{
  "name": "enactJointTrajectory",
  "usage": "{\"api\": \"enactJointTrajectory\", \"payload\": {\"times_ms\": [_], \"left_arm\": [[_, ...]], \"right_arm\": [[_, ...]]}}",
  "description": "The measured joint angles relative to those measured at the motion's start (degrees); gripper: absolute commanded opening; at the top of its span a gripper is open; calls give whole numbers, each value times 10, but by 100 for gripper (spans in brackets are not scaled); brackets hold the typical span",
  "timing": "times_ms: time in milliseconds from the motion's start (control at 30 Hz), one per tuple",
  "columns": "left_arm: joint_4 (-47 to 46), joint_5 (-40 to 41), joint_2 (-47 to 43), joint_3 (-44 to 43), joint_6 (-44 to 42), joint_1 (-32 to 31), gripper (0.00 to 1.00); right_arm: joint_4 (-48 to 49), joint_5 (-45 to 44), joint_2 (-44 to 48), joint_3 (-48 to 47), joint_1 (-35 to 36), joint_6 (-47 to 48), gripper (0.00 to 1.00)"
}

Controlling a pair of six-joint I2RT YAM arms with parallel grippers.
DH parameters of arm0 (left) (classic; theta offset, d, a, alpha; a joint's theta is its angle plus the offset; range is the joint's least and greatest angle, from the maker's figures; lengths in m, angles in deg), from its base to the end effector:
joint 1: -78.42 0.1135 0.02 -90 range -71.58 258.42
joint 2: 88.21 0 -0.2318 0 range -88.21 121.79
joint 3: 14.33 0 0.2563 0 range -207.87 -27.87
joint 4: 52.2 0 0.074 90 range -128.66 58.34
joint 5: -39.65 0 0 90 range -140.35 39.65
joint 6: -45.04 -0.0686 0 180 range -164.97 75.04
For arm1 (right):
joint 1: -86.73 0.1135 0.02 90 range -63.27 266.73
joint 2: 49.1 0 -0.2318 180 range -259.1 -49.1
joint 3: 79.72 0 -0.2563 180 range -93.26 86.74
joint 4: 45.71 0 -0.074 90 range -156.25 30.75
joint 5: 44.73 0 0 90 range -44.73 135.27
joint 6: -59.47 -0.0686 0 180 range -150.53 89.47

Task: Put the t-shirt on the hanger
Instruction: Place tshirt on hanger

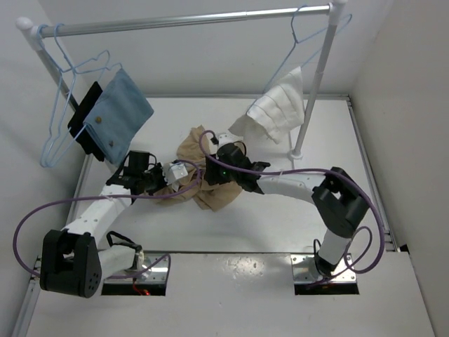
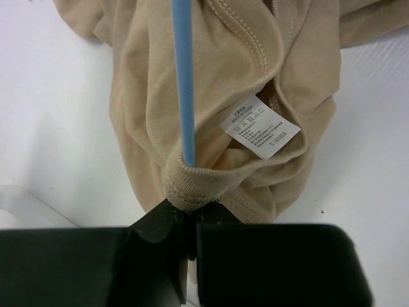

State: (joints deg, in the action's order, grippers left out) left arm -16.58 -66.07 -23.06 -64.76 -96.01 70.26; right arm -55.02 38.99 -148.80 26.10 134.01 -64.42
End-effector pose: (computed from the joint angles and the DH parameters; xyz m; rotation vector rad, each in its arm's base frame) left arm 0.2546 -0.0553 0.1509 1.2909 2.0297 0.0080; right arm 0.2817 0.2940 0.1504 -0.1989 2.2491 0.6731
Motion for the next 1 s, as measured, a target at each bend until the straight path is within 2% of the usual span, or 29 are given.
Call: {"api": "enactJointTrajectory", "payload": {"times_ms": [100,200,300,433,700,800,900,933,967,1000], "left_arm": [[2,1,0,3,10,0,0],[4,1,0,4,19,0,0],[6,0,0,4,27,0,0],[6,1,0,4,36,0,0],[13,7,0,8,45,0,0],[14,7,0,8,49,0,0],[14,6,0,8,50,0,0],[14,5,0,8,50,0,0],[14,5,0,8,50,0,0],[14,5,0,8,50,0,0]], "right_arm": [[0,1,-16,1,18,-6,47],[5,-9,-24,-3,31,-8,59],[3,-27,-55,-31,43,-11,60],[-3,-68,-105,-69,50,-26,50],[-40,-147,-151,-101,54,-45,42],[-47,-165,-151,-101,56,-51,35],[-47,-172,-151,-101,57,-56,17],[-48,-173,-151,-101,57,-57,5],[-48,-172,-151,-100,57,-60,0],[-48,-173,-151,-99,56,-66,0]]}}
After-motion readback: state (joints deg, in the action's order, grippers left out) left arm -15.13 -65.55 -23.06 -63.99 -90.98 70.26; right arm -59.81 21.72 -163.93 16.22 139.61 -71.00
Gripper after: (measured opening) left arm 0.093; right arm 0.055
